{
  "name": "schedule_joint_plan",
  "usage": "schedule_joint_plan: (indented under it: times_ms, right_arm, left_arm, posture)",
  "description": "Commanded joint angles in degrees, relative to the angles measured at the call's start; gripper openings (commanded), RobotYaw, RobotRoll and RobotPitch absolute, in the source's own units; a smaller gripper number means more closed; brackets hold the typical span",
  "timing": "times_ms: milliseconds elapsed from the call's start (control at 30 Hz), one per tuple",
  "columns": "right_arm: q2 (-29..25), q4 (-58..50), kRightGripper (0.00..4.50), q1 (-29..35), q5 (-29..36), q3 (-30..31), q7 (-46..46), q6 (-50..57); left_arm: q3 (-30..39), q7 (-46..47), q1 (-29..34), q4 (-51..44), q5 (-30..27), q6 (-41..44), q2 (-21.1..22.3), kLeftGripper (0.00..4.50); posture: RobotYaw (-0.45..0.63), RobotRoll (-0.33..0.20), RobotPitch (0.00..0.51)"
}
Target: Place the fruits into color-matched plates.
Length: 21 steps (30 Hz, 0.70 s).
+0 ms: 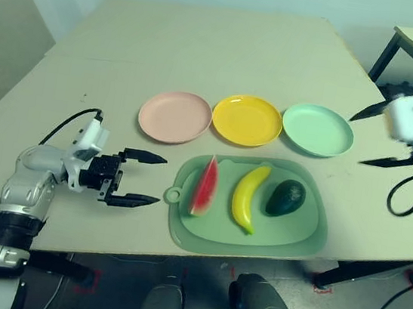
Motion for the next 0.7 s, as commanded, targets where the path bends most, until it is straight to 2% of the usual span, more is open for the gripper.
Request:
schedule_joint_plan:
  times_ms: [33,133,300,433,700]
  right_arm:
    - [2.2,-3.3,4.50,-1.1,-2.7,5.6,0.4,3.0]
    - [3.6,-4.8,4.50,-1.1,-5.1,8.5,0.4,7.6]
    - [7.9,-4.8,4.50,0.3,-8.8,9.4,0.4,12.5]
    - [7.6,-5.2,4.50,1.8,-10.4,11.0,0.4,13.3]
    - [6.5,-8.3,4.50,3.9,-8.4,13.7,0.4,16.9]
  left_arm:
    - [0.5,1.1,0.8,-0.7,1.3,-2.0,0.1,4.43]
    - [1.1,1.8,1.1,-0.8,1.2,-2.7,0.1,4.43]
    - [0.3,2.2,2.6,0.9,3.5,-5.7,0.6,4.43]
    - [0.5,2.2,2.6,0.9,3.5,-6.2,0.4,4.43]
    - [0.6,2.1,0.3,2.8,4.4,-7.3,1.5,4.43]
  posture:
    - [-0.12,0.000,0.042]
    - [-0.11,0.000,0.037]
    - [-0.10,0.000,0.030]
    - [-0.10,0.000,0.025]
    - [-0.11,0.000,0.019]
